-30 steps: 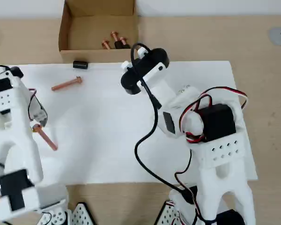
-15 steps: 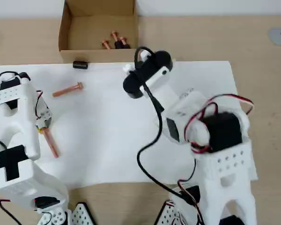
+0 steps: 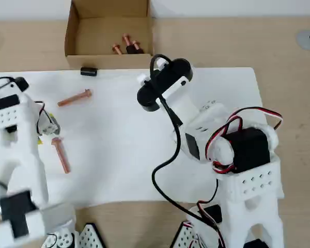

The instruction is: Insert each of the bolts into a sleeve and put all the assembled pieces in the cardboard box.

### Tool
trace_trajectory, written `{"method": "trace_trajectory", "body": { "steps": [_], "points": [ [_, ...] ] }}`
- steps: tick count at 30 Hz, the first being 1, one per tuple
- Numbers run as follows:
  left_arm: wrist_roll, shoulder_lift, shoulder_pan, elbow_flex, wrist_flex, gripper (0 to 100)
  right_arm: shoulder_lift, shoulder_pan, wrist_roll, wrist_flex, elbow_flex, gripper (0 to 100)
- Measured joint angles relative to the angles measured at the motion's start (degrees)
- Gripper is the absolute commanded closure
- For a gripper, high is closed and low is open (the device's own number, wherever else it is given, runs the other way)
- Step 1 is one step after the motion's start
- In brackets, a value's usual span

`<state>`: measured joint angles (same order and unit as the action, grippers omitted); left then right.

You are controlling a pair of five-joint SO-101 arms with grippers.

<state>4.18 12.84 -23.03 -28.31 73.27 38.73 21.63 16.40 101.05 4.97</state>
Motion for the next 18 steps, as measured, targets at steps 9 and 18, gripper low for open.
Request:
{"method": "trace_trajectory", "body": {
  "steps": [9,18],
  "points": [
    [-0.5,19.2,0.0,-11.5,1.2,82,0.0,0.0,0.0,0.4,0.0,98.6],
    [-0.5,14.8,2.2,-15.4,-5.0,82,0.0,0.0,0.0,0.5,0.0,98.6]
  ]
}}
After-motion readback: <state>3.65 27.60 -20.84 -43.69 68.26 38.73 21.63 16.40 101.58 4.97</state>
